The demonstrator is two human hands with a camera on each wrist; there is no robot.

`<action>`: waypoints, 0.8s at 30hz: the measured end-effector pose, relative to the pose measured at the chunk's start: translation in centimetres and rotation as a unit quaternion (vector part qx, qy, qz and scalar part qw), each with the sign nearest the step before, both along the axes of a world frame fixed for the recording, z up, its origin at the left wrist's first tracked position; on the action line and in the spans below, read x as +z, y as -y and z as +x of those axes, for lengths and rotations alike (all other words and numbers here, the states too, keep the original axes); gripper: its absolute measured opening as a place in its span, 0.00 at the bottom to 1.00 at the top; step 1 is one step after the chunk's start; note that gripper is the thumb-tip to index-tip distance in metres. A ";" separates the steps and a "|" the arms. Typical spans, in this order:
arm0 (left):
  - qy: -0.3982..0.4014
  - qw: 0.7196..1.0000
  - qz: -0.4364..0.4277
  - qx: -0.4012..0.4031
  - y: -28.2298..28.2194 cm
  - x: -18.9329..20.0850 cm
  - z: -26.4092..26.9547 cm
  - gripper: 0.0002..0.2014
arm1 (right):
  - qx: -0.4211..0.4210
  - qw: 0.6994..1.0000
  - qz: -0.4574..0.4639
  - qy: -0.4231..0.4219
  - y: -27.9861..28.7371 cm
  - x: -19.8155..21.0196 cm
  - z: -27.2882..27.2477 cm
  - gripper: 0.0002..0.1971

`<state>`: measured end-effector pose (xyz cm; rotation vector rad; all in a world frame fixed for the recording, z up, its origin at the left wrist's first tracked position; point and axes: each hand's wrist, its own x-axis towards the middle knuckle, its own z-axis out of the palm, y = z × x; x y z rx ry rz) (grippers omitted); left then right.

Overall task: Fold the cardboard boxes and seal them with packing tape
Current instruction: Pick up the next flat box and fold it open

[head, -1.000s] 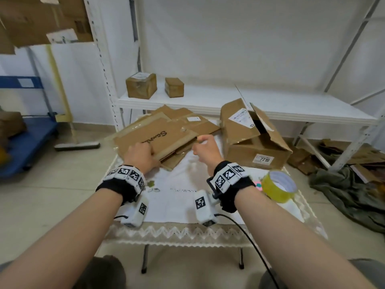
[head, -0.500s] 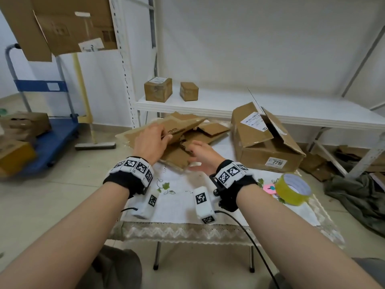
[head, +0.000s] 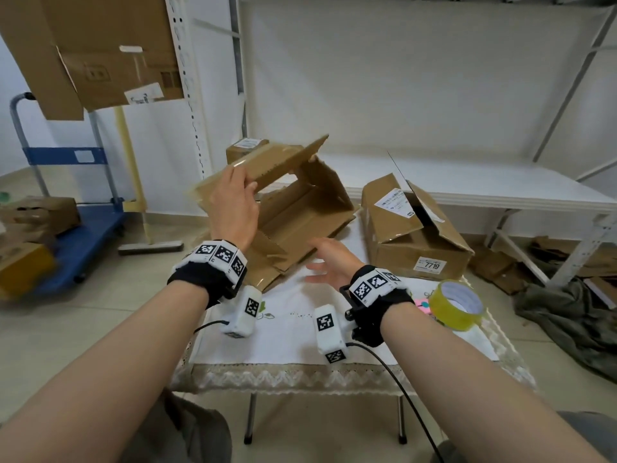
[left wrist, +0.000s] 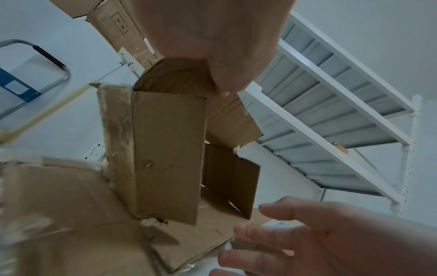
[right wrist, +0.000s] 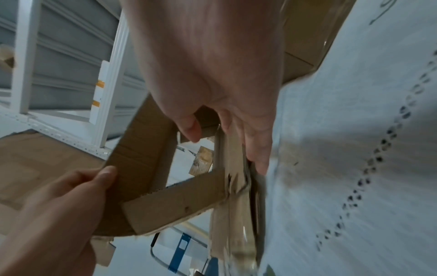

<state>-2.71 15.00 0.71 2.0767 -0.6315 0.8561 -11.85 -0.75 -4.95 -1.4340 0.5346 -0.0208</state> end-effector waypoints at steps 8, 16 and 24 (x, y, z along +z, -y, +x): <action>0.044 0.995 -0.079 -0.048 1.6 0.9 -0.5 0.04 | -0.107 0.987 0.101 0.060 1.5 -1.3 1.1 0.29; 0.016 0.991 -0.025 -0.130 2.2 -0.4 -0.4 0.03 | -0.157 0.977 0.116 0.085 1.7 -2.8 2.9 0.22; -0.013 0.983 0.006 -0.181 2.0 -2.3 1.8 0.04 | -0.169 0.960 0.220 0.039 2.1 -4.4 4.1 0.22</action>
